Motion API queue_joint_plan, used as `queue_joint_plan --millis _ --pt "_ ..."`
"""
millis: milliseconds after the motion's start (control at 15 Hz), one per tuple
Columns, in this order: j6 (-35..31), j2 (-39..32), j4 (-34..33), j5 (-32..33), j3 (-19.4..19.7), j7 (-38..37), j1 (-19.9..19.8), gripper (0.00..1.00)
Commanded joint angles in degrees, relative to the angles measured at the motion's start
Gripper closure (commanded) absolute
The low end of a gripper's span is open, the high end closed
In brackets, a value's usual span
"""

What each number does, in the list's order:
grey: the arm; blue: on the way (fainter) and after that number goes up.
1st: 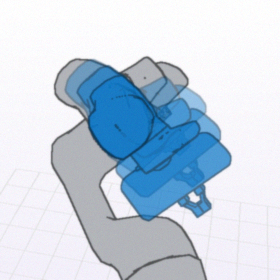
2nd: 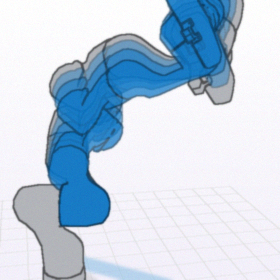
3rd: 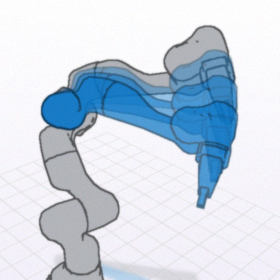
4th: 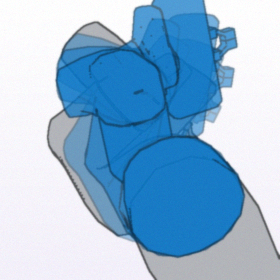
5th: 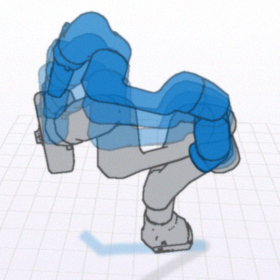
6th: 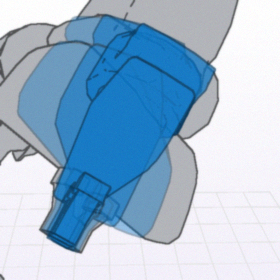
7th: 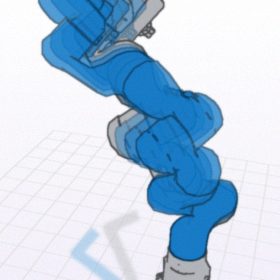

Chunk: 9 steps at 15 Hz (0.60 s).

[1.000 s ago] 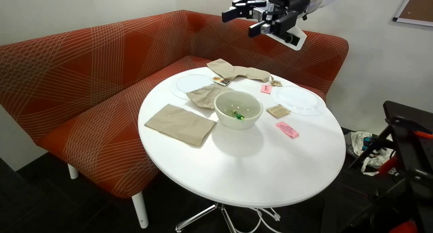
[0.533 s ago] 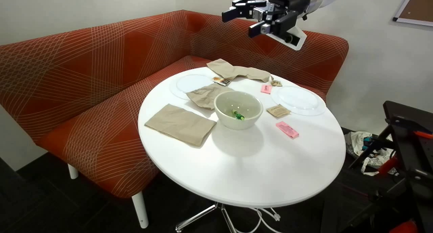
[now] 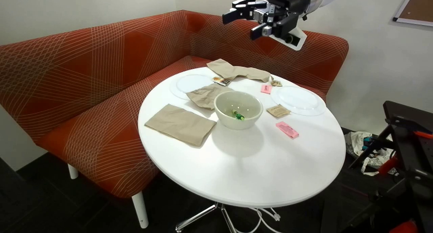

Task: Remove the pen from the bowl and place it on the table

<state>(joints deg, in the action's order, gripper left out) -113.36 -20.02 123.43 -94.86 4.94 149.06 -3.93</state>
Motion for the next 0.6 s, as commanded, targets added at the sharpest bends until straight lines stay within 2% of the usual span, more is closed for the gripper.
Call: queue_joint_plan --millis 0,267,533 --pt "-1.1 -0.1 -1.7 5.6 0.4 -0.5 1.3 0.00" --pt "-5.9 -0.9 -3.7 13.0 -0.4 -3.7 3.5 0.00" --pt "-20.1 -2.5 -5.5 18.5 -1.8 -9.4 7.5 0.00"
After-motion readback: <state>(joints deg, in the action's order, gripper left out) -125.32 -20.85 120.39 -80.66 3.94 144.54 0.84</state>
